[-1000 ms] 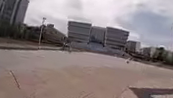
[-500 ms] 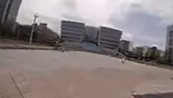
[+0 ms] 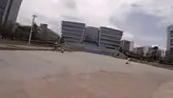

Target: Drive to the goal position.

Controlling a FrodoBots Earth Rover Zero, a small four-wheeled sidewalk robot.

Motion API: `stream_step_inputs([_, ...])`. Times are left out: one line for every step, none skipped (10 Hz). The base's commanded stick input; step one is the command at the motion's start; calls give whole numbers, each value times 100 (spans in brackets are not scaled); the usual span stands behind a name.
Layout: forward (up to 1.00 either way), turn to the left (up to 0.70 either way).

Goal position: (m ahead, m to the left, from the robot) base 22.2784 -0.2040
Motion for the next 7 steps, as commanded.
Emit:
stream_step_inputs([100, 0])
stream_step_inputs([100, 0])
stream_step_inputs([100, 0])
stream_step_inputs([100, 0])
stream_step_inputs([100, -3])
stream_step_inputs([100, -10])
stream_step_inputs([100, -18])
